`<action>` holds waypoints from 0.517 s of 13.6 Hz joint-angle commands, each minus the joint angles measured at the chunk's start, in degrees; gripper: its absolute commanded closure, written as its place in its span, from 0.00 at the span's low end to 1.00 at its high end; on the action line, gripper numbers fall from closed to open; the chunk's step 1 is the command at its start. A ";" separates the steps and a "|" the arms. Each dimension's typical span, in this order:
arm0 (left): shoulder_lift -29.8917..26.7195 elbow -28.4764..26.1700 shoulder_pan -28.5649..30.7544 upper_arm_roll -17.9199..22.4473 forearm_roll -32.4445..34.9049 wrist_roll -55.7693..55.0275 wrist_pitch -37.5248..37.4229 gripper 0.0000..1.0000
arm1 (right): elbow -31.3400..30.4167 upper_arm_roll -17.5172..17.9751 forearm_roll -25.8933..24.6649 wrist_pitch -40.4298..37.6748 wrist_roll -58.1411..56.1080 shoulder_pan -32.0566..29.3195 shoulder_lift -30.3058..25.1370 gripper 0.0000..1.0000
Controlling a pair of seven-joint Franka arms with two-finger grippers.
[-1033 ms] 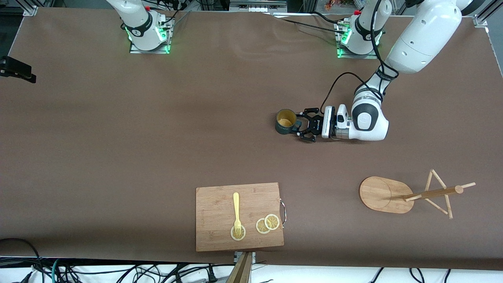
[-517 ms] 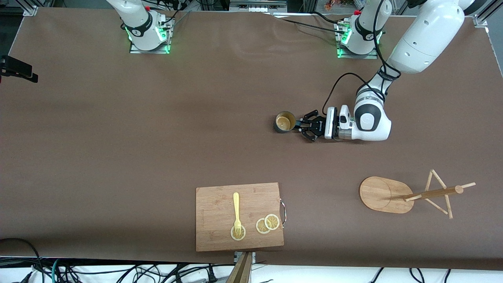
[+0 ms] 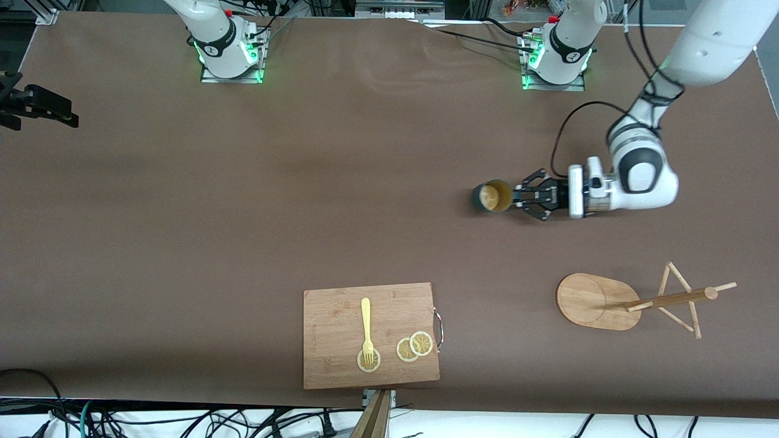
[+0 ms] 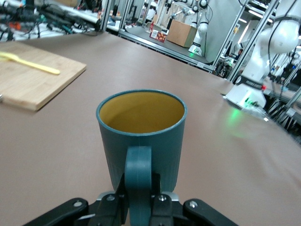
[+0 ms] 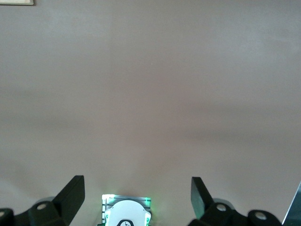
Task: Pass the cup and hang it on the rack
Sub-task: 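Lift the mug with the left gripper and carry it toward the rack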
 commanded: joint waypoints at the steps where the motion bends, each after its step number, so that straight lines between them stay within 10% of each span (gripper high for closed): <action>1: -4.70 -1.03 10.65 -0.80 8.93 -8.90 -6.04 1.00 | -0.36 -1.25 -0.07 -0.43 -0.18 0.35 -0.43 0.00; 7: -4.18 5.92 22.45 0.26 15.29 -34.70 -21.25 1.00 | -0.27 -1.25 -0.16 -0.08 -0.36 0.17 -0.08 0.00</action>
